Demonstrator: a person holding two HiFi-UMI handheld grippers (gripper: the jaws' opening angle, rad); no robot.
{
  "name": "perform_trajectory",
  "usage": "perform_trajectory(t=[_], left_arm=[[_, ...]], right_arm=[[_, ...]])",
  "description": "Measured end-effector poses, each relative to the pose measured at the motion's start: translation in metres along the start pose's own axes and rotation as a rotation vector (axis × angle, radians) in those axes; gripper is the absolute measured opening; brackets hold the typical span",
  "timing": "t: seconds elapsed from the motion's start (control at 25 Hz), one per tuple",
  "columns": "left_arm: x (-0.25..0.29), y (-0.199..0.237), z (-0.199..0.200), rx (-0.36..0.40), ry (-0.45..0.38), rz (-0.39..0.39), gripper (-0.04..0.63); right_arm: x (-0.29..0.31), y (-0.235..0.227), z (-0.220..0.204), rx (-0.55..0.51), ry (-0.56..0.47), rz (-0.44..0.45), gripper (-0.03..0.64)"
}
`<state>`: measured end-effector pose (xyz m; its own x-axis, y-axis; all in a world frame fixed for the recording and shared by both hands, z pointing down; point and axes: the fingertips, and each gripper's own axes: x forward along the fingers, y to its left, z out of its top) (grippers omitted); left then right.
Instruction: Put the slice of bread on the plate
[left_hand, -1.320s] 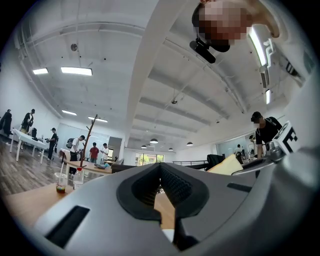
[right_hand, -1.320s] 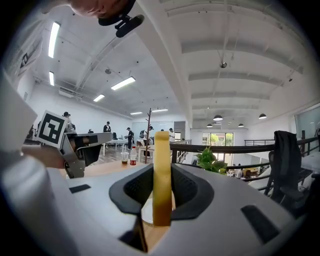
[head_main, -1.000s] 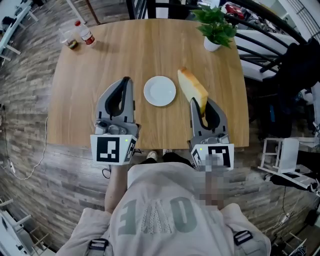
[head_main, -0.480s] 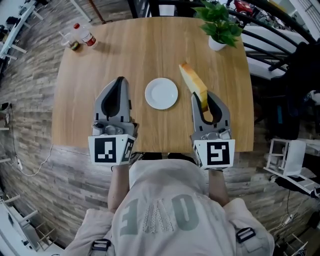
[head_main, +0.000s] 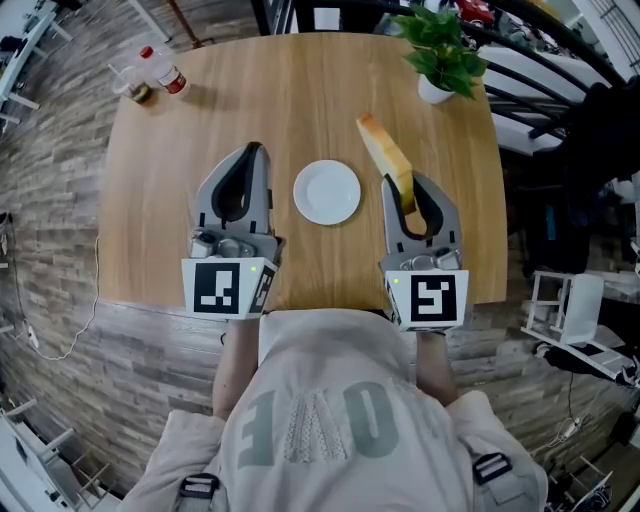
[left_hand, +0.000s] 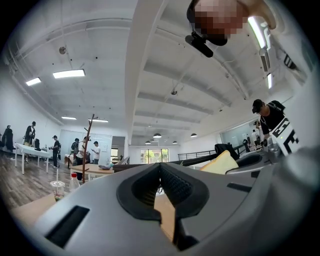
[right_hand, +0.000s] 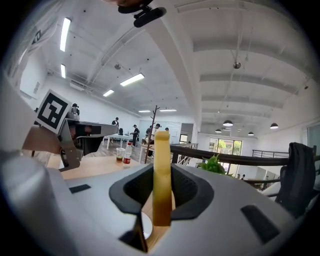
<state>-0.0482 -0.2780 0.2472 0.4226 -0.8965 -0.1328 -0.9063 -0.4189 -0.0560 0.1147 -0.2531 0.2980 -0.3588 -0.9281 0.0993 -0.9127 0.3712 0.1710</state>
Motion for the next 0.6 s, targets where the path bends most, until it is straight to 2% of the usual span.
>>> perform_trajectory(t=[0.08, 0.2, 0.36, 0.6], left_arm=[[0.0, 0.004, -0.006, -0.008, 0.008, -0.003, 0.008], [-0.001, 0.011, -0.015, -0.023, 0.019, -0.005, 0.008], [-0.006, 0.018, -0.029, -0.05, 0.035, 0.002, 0.008], [-0.011, 0.024, -0.05, -0.088, 0.072, -0.002, 0.008]], right_arm=[[0.007, 0.007, -0.002, -0.092, 0.031, 0.007, 0.089], [0.018, 0.022, -0.016, -0.311, 0.106, -0.018, 0.09], [0.035, 0.046, -0.035, -0.543, 0.119, -0.049, 0.09], [0.053, 0.075, -0.08, -0.755, 0.21, 0.002, 0.089]])
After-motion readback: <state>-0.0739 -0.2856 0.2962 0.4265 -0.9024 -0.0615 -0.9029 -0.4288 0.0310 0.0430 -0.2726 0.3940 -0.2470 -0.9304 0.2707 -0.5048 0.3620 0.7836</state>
